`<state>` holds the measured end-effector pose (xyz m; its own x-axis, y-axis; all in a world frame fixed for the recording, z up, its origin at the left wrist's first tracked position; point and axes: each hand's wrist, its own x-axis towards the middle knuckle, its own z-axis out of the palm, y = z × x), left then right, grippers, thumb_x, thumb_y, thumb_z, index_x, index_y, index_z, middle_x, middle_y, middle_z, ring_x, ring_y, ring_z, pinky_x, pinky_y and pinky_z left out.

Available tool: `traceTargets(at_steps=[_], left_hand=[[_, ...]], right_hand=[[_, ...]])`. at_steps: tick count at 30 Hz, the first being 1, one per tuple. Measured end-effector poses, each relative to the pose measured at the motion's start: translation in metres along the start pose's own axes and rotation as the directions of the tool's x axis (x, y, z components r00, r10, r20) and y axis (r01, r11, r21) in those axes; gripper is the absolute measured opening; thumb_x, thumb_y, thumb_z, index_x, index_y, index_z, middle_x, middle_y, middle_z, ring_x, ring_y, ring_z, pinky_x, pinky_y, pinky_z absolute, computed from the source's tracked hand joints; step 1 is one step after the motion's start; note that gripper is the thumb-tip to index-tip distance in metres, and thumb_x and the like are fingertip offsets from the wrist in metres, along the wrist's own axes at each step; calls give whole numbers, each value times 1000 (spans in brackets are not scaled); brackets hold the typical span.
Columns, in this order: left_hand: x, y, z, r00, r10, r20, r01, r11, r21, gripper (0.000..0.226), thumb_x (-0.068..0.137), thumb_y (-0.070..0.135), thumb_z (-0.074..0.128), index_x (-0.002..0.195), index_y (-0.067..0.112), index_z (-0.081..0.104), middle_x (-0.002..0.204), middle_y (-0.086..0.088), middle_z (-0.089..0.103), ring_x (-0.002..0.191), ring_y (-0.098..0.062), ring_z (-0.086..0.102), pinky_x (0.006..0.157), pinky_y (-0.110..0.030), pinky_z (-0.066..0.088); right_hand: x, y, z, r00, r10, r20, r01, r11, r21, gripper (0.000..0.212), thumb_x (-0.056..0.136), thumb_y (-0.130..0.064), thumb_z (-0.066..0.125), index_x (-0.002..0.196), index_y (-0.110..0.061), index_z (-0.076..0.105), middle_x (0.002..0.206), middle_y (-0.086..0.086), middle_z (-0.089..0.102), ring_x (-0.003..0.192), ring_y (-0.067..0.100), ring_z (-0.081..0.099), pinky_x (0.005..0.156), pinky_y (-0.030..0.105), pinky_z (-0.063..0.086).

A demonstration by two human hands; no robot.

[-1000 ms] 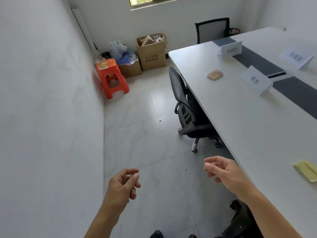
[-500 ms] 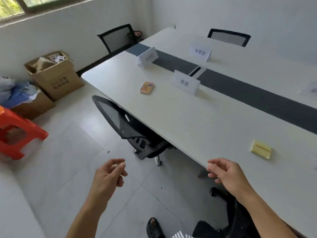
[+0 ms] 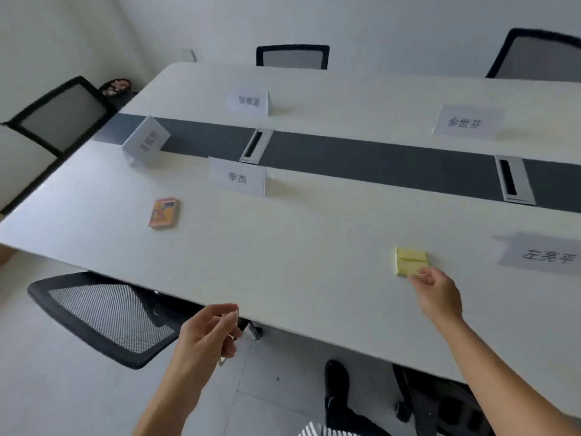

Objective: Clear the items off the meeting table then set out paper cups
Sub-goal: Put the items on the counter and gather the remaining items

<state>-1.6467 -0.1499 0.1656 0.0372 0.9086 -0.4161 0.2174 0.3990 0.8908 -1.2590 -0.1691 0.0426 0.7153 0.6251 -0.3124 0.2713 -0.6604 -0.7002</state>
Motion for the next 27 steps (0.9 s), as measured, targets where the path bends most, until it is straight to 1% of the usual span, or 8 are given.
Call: traceTargets(at_steps=[2,5,10,15,18,22,24,27], left_hand=[[16,10,7,1000,-12,-7,12,999,30,11,93,9,58,97,7,68,65,-13,63,47,-19,50,48,-28,37],[37,21,12,1000,-14,-28,16,997,75,11,93,9,58,96,9,69,63,-11,65,48,-18,52,50,-29,40],[53,25,18,997,-59,-54,64,994,87,11,93,9,58,96,8,69,62,-10,65,49,-18,53,47,-28,44],[60,23,14,993,-95,-73,101,992,78,12,93,9,58,96,9,70,64,-9,66,50,-18,55,46,-24,45],[60,24,9,989,-98,-110,105,993,55,12,93,12,59,97,11,70,65,-8,67,52,-18,57,50,-29,45],[47,24,-5,983,-84,-163,89,996,21,11,91,18,61,98,16,70,68,-7,70,58,-18,62,64,-34,50],[36,23,-14,976,-72,-206,73,997,-3,11,90,23,62,97,19,70,69,-7,71,61,-18,64,73,-38,50],[14,22,-30,962,-60,-267,42,997,-72,14,89,27,62,98,19,70,70,-6,70,63,-19,65,72,-37,47]], right_hand=[[35,4,12,998,46,-52,-51,993,-102,46,85,-33,64,126,-13,56,126,16,59,114,37,55,89,43,45],[71,6,34,996,69,-51,-77,980,-181,67,80,-43,69,136,-18,43,142,15,43,127,37,40,100,50,38],[89,14,63,998,-55,-26,39,906,-421,73,72,-41,77,133,-16,47,145,15,36,127,38,35,96,49,37],[92,-8,70,996,-29,84,54,948,-314,79,68,-30,76,139,-22,43,141,11,43,125,36,39,95,46,40],[68,-47,78,963,-191,191,226,957,-184,82,66,-33,77,139,-26,41,138,6,47,123,29,45,90,41,44],[-2,-107,92,802,-492,338,495,865,83,81,62,-43,74,135,-30,43,131,-5,50,113,16,51,83,32,46],[-44,-134,98,677,-618,400,597,779,193,81,61,-50,71,134,-30,44,127,-9,50,109,11,52,81,27,47],[-106,-163,109,463,-755,465,706,631,322,78,63,-49,72,133,-34,41,126,-14,49,111,7,52,82,22,48]])
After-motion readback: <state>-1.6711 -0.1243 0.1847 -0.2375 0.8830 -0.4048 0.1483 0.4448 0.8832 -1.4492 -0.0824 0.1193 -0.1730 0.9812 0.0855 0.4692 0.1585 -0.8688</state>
